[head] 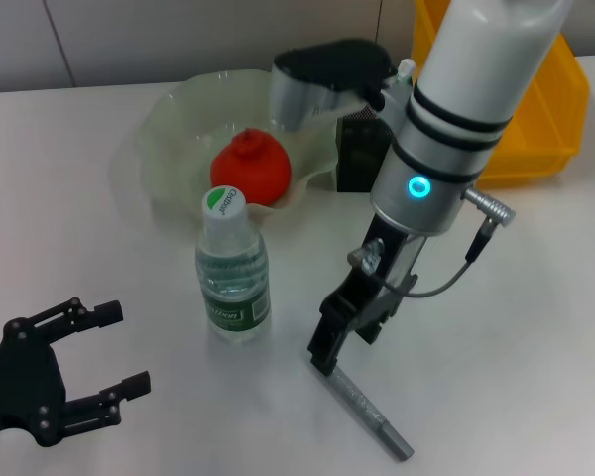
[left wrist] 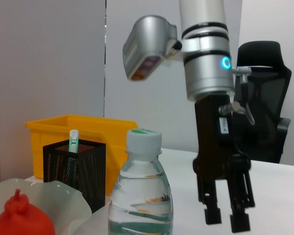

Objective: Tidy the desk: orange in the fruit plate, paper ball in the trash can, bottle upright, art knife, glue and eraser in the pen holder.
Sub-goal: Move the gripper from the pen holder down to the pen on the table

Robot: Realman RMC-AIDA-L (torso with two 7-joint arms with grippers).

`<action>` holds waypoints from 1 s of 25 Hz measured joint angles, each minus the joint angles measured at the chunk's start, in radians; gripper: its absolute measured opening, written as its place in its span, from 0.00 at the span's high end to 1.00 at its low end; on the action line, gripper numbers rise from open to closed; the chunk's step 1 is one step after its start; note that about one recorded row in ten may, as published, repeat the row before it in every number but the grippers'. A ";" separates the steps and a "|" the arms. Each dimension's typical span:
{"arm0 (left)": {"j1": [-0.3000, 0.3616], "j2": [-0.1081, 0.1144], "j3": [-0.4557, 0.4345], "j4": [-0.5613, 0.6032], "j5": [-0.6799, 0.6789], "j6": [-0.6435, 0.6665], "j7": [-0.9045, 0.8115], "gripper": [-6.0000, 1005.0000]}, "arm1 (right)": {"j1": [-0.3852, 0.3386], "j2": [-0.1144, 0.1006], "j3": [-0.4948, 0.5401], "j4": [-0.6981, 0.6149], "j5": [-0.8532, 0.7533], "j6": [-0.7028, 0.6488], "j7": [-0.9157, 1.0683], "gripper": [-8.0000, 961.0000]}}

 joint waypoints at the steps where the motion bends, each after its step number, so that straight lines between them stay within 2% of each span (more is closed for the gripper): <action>1: 0.000 -0.003 0.000 0.001 0.000 -0.001 0.000 0.20 | 0.003 0.000 -0.013 0.011 0.003 0.004 0.000 0.28; 15: 0.008 -0.008 0.002 0.004 0.000 -0.002 0.002 0.20 | 0.012 0.000 -0.095 0.082 0.047 0.067 0.000 0.28; 25: 0.011 -0.019 0.002 0.004 0.004 -0.002 0.015 0.20 | 0.007 0.000 -0.119 0.092 0.057 0.100 -0.002 0.36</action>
